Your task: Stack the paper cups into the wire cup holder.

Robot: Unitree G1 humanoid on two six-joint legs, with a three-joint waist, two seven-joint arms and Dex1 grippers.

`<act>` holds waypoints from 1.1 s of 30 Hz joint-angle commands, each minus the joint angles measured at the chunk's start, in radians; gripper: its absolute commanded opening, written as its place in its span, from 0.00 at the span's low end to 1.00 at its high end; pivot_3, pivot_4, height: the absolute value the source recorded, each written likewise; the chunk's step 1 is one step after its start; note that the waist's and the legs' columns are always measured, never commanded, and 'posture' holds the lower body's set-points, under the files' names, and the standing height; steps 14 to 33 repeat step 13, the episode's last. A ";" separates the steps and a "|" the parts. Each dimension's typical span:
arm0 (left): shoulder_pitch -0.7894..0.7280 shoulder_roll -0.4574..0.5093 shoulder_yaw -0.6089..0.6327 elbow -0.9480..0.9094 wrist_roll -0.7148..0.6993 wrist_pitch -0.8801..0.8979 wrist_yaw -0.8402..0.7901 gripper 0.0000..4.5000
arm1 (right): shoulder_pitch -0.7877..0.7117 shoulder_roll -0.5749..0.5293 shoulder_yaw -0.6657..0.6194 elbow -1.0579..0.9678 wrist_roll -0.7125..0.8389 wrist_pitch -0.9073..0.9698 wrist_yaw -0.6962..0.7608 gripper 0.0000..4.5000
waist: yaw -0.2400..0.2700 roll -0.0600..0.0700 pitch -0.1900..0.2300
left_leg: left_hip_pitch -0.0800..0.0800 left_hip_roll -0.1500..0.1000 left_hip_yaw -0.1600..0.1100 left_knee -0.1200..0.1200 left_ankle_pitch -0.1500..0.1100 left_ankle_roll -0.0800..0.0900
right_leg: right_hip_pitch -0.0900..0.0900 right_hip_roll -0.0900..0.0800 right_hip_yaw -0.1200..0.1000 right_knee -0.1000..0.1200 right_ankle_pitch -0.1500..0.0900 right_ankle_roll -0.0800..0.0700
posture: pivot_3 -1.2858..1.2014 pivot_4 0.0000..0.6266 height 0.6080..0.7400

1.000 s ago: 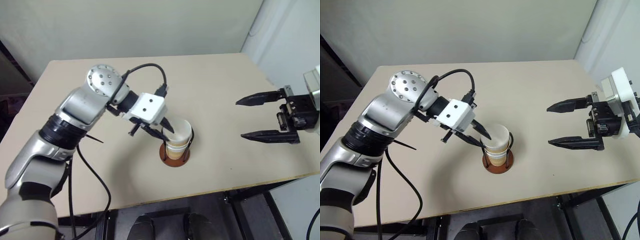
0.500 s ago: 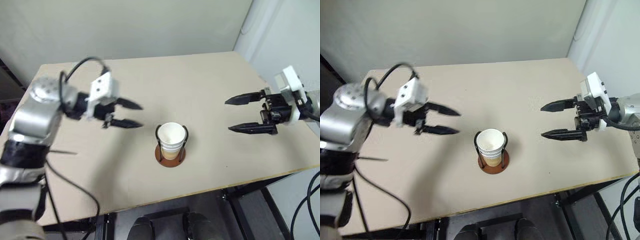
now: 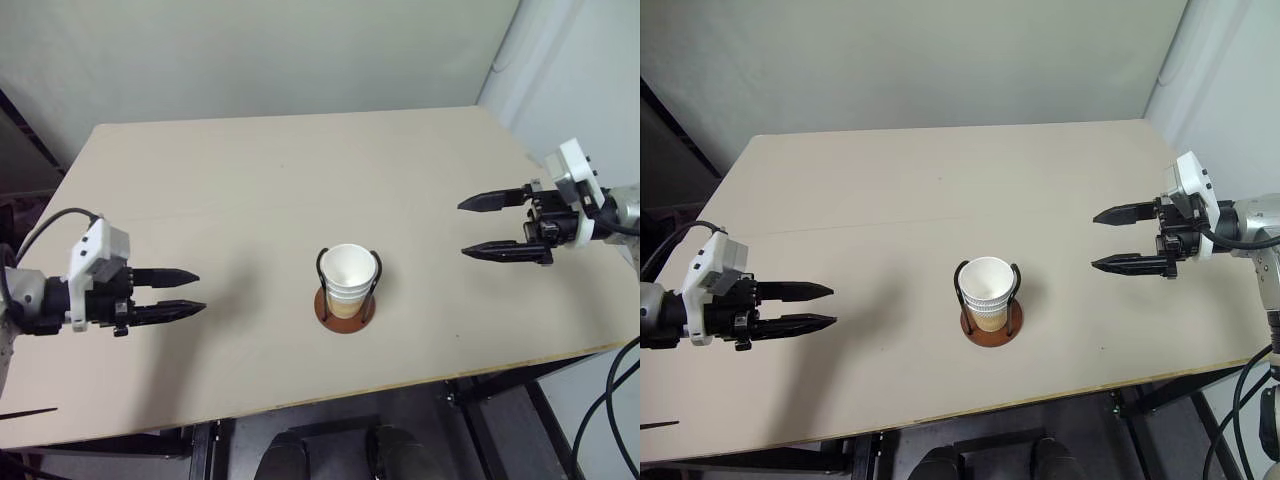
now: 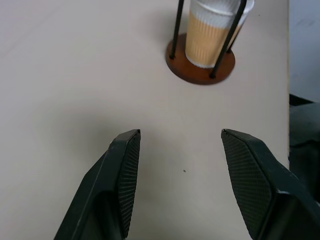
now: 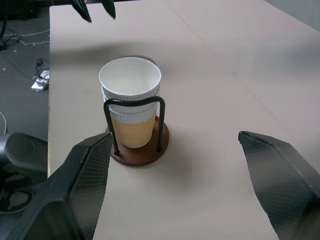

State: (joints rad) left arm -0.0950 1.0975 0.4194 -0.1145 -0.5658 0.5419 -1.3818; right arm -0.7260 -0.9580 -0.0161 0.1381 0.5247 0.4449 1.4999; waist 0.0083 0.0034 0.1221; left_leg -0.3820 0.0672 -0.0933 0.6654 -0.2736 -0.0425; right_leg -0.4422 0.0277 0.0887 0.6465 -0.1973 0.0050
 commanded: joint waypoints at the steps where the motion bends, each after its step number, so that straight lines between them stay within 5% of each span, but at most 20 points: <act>1: 0.007 0.012 0.033 -0.027 -0.018 0.005 0.013 0.61 | -0.023 -0.004 -0.022 -0.006 -0.004 -0.012 0.004 0.93 | -0.003 0.000 0.000 | 0.000 0.000 0.000 0.000 0.000 0.000 | 0.000 0.000 0.000 0.000 0.000 -0.001 | 0.52 0.24 1.00; 33: 0.081 0.013 0.087 -0.052 -0.024 0.018 0.030 0.61 | -0.050 0.019 -0.001 0.005 -0.030 -0.014 0.012 0.93 | -0.007 0.000 0.000 | 0.001 0.001 -0.001 -0.001 0.000 0.000 | -0.001 0.002 0.000 0.000 0.001 -0.002 | 0.52 0.24 1.00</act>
